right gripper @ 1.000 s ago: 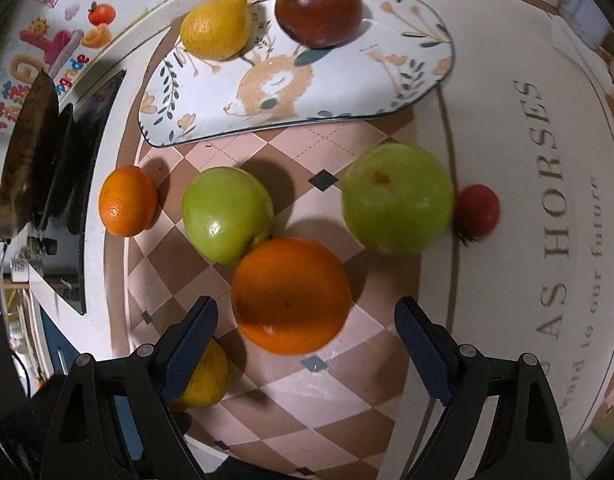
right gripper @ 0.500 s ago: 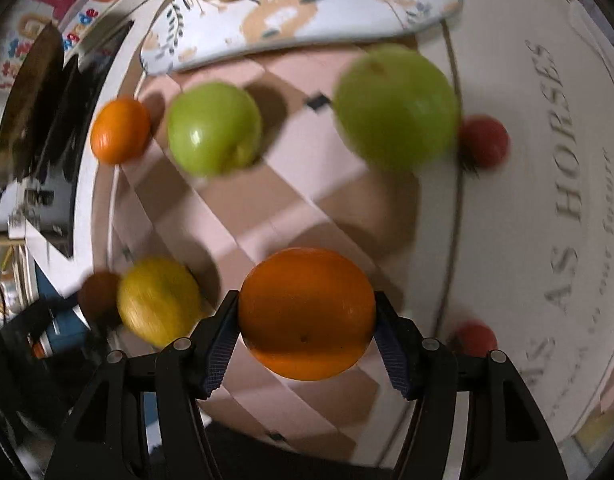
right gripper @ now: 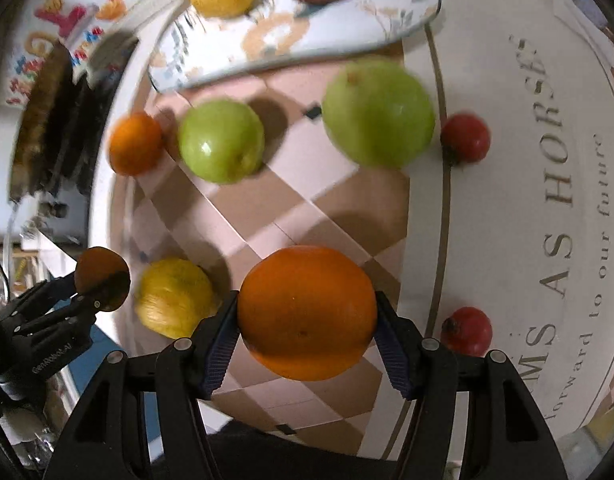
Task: Organize fruits
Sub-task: 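Place the tangerine on the plate with the left tool while the right places the orange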
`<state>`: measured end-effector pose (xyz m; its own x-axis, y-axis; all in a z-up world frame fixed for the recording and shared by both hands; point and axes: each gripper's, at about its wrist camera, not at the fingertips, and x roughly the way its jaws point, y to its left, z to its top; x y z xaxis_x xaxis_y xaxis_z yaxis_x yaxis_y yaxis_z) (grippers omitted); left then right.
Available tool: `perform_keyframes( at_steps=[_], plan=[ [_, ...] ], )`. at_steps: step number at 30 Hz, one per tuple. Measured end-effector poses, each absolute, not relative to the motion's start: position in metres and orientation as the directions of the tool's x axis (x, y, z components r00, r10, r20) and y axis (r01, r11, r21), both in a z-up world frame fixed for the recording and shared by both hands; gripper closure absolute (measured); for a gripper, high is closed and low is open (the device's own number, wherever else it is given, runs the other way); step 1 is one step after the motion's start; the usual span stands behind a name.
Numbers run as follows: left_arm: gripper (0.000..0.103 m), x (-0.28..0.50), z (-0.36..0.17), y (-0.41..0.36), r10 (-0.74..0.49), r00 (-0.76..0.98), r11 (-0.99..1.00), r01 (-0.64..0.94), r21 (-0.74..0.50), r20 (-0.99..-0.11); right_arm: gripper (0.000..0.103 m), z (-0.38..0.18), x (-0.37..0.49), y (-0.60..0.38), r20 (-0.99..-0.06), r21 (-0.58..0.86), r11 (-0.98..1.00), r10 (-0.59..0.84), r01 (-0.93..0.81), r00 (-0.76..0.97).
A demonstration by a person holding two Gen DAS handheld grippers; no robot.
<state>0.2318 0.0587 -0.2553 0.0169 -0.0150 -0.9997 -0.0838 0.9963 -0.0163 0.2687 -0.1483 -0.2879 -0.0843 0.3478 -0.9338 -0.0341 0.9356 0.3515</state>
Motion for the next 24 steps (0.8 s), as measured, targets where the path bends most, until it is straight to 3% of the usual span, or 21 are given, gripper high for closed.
perform_keyframes(
  at_steps=[5,10,18,24],
  plan=[
    [0.050,0.281,-0.204,0.054,-0.072,0.104,0.993,-0.083,-0.081,-0.992,0.037,-0.250,0.311,-0.150,-0.918,0.396,0.918,0.397,-0.029,0.013],
    [0.050,0.352,-0.186,0.048,-0.086,0.168,0.993,-0.061,-0.097,-0.982,0.037,-0.250,0.368,-0.135,-0.918,0.389,0.921,0.390,-0.036,0.066],
    [0.050,0.451,-0.234,0.053,-0.072,0.068,0.993,-0.085,-0.078,-0.995,0.037,-0.301,0.424,-0.093,-0.919,0.394,0.919,0.394,-0.022,0.008],
    [0.050,0.478,-0.271,0.054,-0.077,-0.028,0.992,-0.102,-0.074,-0.997,0.037,-0.323,0.445,-0.071,-0.925,0.380,0.924,0.379,-0.036,-0.034]
  ],
)
